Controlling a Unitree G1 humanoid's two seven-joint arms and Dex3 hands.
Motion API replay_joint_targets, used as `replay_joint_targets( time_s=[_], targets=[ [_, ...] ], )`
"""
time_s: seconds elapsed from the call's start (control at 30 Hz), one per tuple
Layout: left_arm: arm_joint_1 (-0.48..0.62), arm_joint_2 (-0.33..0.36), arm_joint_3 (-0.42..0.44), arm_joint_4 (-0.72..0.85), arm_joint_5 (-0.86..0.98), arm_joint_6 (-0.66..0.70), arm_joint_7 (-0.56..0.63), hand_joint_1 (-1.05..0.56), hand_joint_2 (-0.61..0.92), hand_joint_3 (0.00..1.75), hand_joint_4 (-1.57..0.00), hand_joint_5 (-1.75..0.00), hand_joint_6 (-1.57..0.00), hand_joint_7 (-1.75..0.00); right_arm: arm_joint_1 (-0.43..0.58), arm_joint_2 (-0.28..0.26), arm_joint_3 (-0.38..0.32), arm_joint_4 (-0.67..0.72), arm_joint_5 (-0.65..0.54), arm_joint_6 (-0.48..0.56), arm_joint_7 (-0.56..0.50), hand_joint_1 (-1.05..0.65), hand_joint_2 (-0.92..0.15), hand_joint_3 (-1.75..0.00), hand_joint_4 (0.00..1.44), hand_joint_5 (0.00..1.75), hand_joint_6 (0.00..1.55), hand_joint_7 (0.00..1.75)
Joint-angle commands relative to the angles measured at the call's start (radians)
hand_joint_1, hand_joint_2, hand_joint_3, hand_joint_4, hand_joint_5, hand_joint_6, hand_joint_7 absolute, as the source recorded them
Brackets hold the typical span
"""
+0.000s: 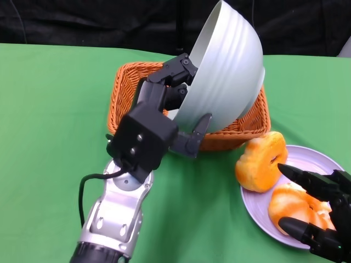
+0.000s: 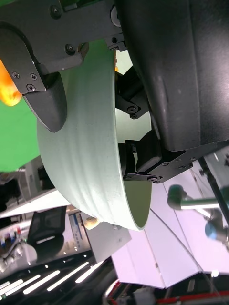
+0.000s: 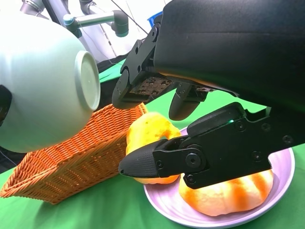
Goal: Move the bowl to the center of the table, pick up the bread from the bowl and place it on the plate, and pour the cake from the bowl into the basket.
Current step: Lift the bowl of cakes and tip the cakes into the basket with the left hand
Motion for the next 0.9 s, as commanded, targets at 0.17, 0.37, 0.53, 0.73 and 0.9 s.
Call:
replay_joint_targets(
  time_s=[0.17, 0.37, 0.53, 0.73, 0.9],
  targets=[
    [-0.060, -0.049, 0.049, 0.024, -0.121, 0.062, -0.006, -0.08, 0.24, 1.74, -1.07, -1.75, -0.85, -1.74, -0.002, -0.013, -0.006, 0.009, 0.002, 0.001, -0.001, -0.52, -0.92, -0.24, 0.32, 0.82, 0.54, 0.06],
    [-0.112, -0.119, 0.136, 0.075, -0.276, 0.166, 0.002, -0.07, 0.28, 1.71, -1.05, -1.75, -0.86, -1.75, -0.005, -0.012, -0.005, 0.015, 0.000, -0.001, -0.007, -0.53, -0.92, -0.25, 0.32, 0.82, 0.55, 0.06],
    [-0.139, -0.131, 0.171, 0.114, -0.355, 0.183, -0.015, -0.08, 0.29, 1.70, -1.06, -1.75, -0.88, -1.75, -0.006, -0.015, -0.004, 0.017, -0.001, -0.002, -0.007, -0.53, -0.92, -0.25, 0.31, 0.83, 0.55, 0.06],
    [-0.163, -0.153, 0.235, 0.134, -0.518, 0.252, -0.041, -0.11, 0.26, 1.75, -1.06, -1.75, -0.88, -1.75, -0.008, -0.015, -0.006, 0.024, 0.001, -0.010, -0.013, -0.53, -0.92, -0.24, 0.31, 0.83, 0.55, 0.06],
    [-0.173, -0.154, 0.276, 0.150, -0.650, 0.291, -0.095, -0.11, 0.31, 1.75, -1.06, -1.75, -0.87, -1.75, -0.007, -0.014, -0.005, 0.025, -0.001, -0.011, -0.014, -0.53, -0.92, -0.24, 0.31, 0.83, 0.55, 0.06]
  ],
)
